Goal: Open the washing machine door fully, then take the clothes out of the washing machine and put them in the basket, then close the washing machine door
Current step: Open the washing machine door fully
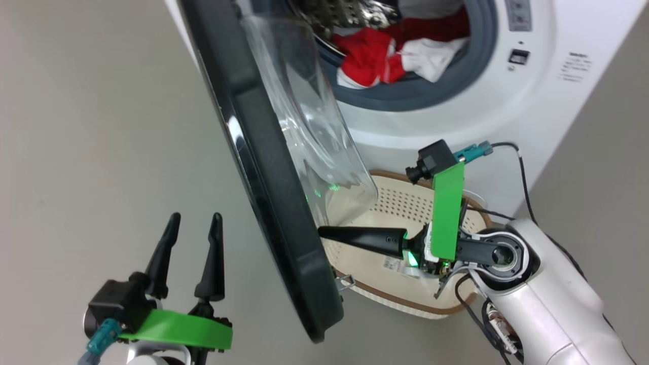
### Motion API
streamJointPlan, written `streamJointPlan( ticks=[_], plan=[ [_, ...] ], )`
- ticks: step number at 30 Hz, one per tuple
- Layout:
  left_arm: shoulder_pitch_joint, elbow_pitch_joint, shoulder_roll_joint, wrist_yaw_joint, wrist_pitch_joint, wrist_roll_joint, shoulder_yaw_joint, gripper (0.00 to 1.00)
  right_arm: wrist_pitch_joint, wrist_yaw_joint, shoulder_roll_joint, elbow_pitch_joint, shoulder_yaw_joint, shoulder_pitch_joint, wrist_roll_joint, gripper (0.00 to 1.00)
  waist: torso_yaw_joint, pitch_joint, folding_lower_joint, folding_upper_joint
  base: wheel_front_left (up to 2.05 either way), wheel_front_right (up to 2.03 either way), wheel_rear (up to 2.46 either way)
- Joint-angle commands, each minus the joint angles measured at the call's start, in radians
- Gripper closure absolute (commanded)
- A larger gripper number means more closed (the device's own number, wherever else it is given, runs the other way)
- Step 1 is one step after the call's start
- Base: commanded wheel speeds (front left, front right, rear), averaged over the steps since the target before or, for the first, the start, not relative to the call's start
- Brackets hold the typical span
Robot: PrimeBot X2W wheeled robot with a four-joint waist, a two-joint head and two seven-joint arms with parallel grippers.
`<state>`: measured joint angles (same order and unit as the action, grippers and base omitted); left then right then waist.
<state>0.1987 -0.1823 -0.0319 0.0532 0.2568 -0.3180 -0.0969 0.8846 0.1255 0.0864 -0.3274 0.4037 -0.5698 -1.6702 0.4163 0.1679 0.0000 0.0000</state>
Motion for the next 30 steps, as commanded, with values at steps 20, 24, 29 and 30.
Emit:
streamJointPlan(
  ticks=[20, 24, 29, 30],
  plan=[
    [-0.08, 0.072, -0.018, -0.034, 0.005, 0.004, 0.088, 0.0, -0.041, 0.005, -0.036, -0.058, 0.141, -0.043, -0.078, 1.0, 0.142, -0.045, 0.0, 0.0, 0.0, 0.0, 0.0],
    [-0.09, 0.076, -0.018, -0.038, 0.005, 0.002, 0.09, 0.0, -0.059, 0.005, -0.036, -0.067, 0.153, -0.052, -0.082, 1.0, 0.141, -0.045, 0.0, 0.0, 0.0, 0.0, 0.0],
    [-0.087, 0.065, -0.018, -0.036, 0.005, -0.002, 0.084, 0.0, -0.094, 0.005, -0.036, -0.069, 0.143, -0.052, -0.064, 1.0, 0.138, -0.049, 0.0, 0.0, 0.0, 0.0, 0.0],
    [-0.085, 0.062, -0.018, -0.035, 0.005, -0.003, 0.08, 0.0, -0.105, 0.005, -0.036, -0.068, 0.138, -0.051, -0.053, 1.0, 0.137, -0.049, 0.0, 0.0, 0.0, 0.0, 0.0]
  ],
)
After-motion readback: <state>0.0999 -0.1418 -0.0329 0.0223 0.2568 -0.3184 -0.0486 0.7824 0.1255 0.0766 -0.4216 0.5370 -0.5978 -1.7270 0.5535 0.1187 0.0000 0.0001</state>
